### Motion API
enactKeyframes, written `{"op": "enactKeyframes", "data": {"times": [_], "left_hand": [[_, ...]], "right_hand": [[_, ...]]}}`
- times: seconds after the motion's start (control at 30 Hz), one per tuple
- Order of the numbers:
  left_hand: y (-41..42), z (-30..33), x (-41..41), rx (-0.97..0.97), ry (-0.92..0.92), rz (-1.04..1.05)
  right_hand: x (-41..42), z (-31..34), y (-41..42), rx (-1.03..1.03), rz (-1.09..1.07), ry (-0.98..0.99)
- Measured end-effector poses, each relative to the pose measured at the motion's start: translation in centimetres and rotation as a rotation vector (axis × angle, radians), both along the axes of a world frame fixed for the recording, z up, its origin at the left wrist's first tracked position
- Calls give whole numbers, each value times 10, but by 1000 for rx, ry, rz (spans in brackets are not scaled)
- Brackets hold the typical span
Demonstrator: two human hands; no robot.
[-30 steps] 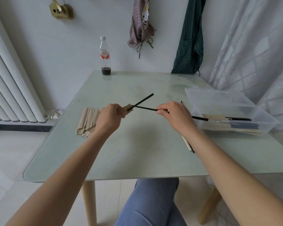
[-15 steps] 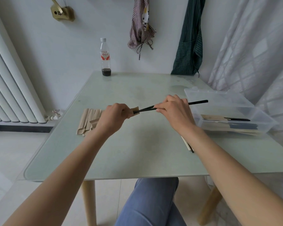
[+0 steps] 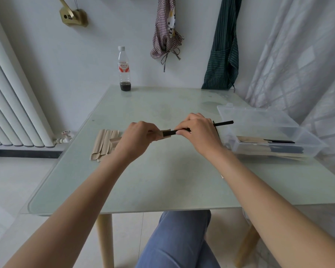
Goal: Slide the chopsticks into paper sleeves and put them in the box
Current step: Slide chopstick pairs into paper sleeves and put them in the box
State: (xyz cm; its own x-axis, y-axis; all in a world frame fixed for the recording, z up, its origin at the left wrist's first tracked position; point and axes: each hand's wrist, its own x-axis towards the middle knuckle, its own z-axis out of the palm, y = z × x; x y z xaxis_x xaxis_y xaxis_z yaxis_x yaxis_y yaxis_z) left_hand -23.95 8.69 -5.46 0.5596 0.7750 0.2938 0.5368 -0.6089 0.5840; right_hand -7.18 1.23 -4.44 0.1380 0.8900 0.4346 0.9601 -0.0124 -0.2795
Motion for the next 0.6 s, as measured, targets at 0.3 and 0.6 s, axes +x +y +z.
{"op": "enactKeyframes", "data": {"times": [0.3,0.6], "left_hand": [[0,0,-6,21,-5,18],[-4,1,-3,10,-1,19]], "right_hand": [[12,-1,-3,47,-12,97],[3,-10,-2,97,-8,38]]}}
